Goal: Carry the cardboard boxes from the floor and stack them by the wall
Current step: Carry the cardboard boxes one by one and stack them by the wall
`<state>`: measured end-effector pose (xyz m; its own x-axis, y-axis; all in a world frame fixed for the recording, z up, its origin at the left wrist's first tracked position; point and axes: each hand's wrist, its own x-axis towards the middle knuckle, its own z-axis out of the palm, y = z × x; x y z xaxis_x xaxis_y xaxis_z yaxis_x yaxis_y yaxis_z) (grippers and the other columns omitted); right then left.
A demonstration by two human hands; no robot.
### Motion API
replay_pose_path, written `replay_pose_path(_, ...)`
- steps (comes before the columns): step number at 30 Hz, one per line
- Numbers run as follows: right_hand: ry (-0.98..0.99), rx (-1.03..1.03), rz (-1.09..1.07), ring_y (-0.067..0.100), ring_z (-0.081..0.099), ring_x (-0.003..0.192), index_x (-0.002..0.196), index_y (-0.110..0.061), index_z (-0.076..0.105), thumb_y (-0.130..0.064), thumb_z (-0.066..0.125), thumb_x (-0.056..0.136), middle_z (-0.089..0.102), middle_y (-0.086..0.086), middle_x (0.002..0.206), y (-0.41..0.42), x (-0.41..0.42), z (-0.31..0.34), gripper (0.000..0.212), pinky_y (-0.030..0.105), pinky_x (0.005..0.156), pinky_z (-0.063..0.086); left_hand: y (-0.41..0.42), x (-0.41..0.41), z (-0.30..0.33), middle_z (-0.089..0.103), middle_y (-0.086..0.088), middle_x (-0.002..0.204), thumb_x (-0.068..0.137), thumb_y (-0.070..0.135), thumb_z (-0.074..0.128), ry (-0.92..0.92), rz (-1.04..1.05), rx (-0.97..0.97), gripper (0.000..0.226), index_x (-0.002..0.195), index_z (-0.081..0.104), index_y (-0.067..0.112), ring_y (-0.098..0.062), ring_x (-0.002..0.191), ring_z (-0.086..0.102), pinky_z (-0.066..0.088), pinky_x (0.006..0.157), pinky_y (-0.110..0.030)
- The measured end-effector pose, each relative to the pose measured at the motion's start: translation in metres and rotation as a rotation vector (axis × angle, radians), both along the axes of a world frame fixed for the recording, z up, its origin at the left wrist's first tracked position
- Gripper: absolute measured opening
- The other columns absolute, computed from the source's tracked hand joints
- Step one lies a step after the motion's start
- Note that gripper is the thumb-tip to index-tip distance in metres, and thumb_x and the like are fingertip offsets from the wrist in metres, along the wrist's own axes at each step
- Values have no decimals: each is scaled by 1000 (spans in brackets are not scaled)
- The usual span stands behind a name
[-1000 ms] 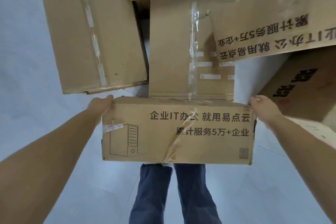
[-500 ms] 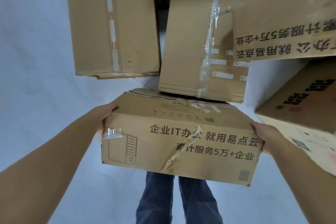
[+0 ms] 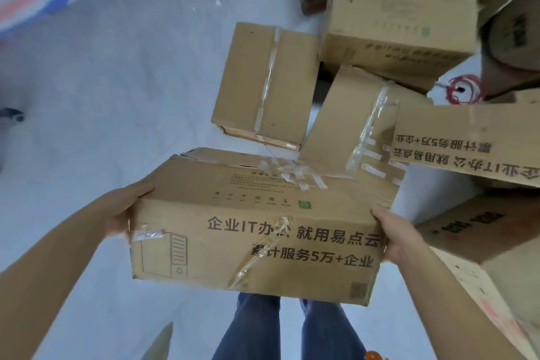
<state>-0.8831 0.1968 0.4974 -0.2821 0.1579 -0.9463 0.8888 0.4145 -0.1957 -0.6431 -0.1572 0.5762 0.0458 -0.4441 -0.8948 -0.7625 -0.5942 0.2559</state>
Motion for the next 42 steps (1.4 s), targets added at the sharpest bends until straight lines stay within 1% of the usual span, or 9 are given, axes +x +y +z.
replay_pose_path(3, 13, -91, 126, 25, 59, 69, 90, -23, 55, -30, 47, 99, 64, 9, 74, -24, -5, 38, 14, 38, 53, 48, 6, 50, 34, 59, -5, 92, 99, 27, 47, 21, 143, 1, 38, 134, 50, 13, -25, 76, 53, 46, 64, -43)
replay_pose_path(6, -1, -227, 258, 34, 60, 89, 101, -25, 56, -29, 50, 98, 65, 13, 95, -40, -18, 70, 8, 71, 72, 46, 29, 98, 54, 56, -8, 117, 95, 25, 54, 66, 333, -58, 33, 126, 51, 12, -32, 100, 53, 45, 76, -68)
replay_pose_path(9, 40, -282, 390, 37, 54, 92, 99, -24, 58, -26, 54, 97, 60, 10, 101, -55, -28, 103, 5, 86, 82, 25, 74, 133, 73, 47, -6, 130, 93, 26, 58, 122, 499, -125, 41, 130, 47, 11, -35, 118, 46, 48, 66, -64)
replay_pose_path(15, 98, -405, 647, 41, 47, 119, 125, -23, 53, -26, 51, 99, 56, 8, 121, -72, -12, 149, 26, 84, 87, 25, 183, 209, 88, 51, -6, 133, 94, 30, 55, 275, 748, -219, 34, 125, 53, 17, -34, 120, 49, 53, 63, -58)
replay_pose_path(23, 154, -569, 990, 30, 52, 94, 100, -28, 60, -22, 53, 97, 58, 1, 104, -131, 83, 200, 10, 81, 85, 31, 309, 307, 116, 56, -7, 124, 100, 33, 45, 367, 1109, -461, 34, 131, 50, 21, -33, 100, 58, 55, 53, -50)
replay_pose_path(29, 164, -718, 1238, 31, 57, 95, 95, -30, 64, -24, 55, 96, 65, 4, 102, -163, 203, 229, 11, 79, 77, 38, 386, 389, 146, 59, -2, 118, 100, 28, 45, 373, 1361, -619, 33, 132, 49, 19, -27, 103, 57, 56, 50, -51)
replay_pose_path(34, 169, -797, 1420, 34, 59, 100, 99, -33, 64, -26, 54, 96, 66, 4, 107, -163, 329, 241, 12, 66, 69, 50, 449, 473, 159, 51, -6, 132, 101, 25, 43, 347, 1526, -680, 38, 138, 45, 18, -35, 120, 49, 51, 62, -67)
replay_pose_path(38, 202, -839, 1536, 32, 59, 93, 109, -26, 62, -25, 52, 97, 65, 5, 101, -158, 436, 248, 16, 68, 68, 49, 487, 550, 168, 51, -4, 127, 101, 25, 44, 336, 1616, -738, 38, 138, 44, 17, -32, 113, 51, 51, 62, -66)
replay_pose_path(42, 194, -874, 1635, 33, 60, 89, 96, -29, 60, -25, 50, 98, 65, 5, 96, -147, 540, 257, 12, 61, 58, 52, 531, 624, 167, 55, -4, 120, 101, 27, 44, 325, 1697, -785, 38, 138, 45, 20, -26, 99, 56, 55, 58, -61)
